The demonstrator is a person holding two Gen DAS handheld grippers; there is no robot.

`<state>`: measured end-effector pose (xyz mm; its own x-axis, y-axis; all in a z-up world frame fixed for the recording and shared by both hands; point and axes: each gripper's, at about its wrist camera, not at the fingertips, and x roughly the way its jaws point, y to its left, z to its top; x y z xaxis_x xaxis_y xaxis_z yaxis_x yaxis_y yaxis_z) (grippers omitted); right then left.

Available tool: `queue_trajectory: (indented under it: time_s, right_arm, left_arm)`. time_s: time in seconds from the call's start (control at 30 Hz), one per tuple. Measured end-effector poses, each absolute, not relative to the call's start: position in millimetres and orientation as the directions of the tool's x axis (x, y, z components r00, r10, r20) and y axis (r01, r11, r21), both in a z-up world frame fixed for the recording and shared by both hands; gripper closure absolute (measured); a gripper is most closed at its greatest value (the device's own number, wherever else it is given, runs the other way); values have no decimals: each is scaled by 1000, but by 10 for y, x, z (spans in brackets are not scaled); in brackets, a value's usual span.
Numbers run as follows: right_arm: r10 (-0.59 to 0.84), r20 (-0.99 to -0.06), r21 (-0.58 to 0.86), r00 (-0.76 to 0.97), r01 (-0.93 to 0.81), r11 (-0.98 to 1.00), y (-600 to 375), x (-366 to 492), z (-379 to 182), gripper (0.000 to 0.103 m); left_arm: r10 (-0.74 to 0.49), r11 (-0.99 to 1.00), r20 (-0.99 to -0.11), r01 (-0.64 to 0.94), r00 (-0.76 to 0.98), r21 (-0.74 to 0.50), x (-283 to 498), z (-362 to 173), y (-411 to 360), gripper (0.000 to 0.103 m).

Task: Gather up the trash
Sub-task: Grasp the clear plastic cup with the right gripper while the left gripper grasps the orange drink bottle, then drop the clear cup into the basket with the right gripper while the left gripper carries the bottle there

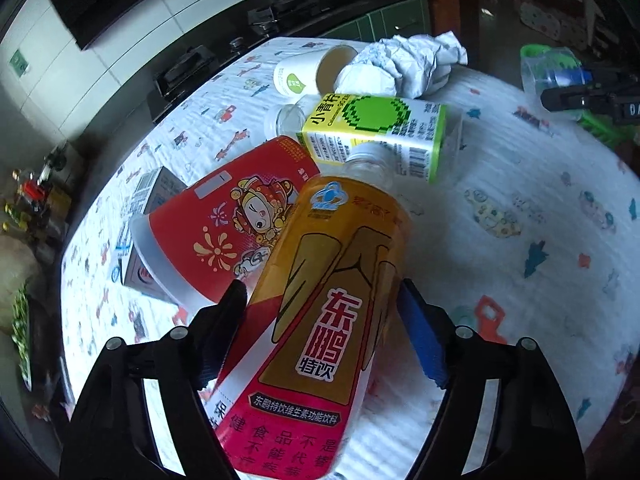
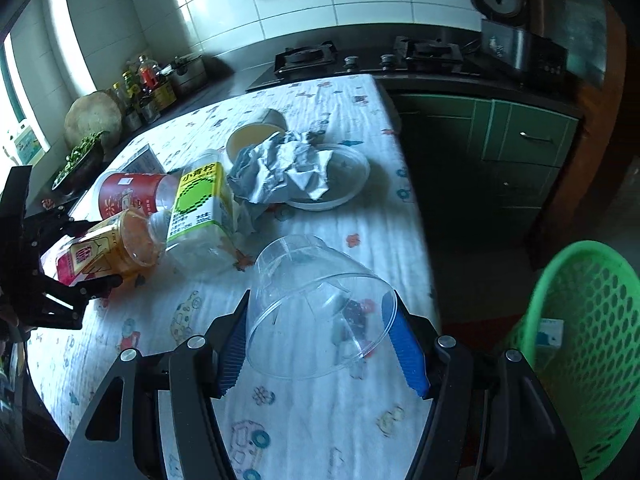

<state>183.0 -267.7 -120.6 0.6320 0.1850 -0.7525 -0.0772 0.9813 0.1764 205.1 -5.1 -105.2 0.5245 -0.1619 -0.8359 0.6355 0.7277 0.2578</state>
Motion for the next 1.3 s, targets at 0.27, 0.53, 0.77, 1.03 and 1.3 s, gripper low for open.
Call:
queue_trajectory:
  time_s: [0.27, 0.53, 0.77, 1.03, 1.3]
  right_arm:
    - [94, -742, 129, 663, 3, 992, -2990, 1609, -1152, 41]
    - [-12, -743, 90, 669, 117, 989, -3488, 1380, -1154, 41]
    - [-111, -755, 42, 646, 218, 975, -3904, 1192, -1215, 41]
    - [-204, -783, -16, 587, 309, 951, -4269, 1065, -1375, 41]
    - [-253, -769, -40, 587, 351, 936, -4464, 913, -1339, 26]
  left_arm:
    - [-234, 802, -814, 579, 531, 147, 1842, -841, -13, 37]
    - [-320, 812, -778, 580, 541, 69, 1565, -637, -125, 38]
    - [-367, 826, -760, 563, 536, -2, 1522, -566, -217, 38]
    - [-471, 797, -708, 597, 526, -87, 1437, -314, -373, 38]
    - [-572, 729, -650, 673, 500, -124, 1425, -128, -968, 38]
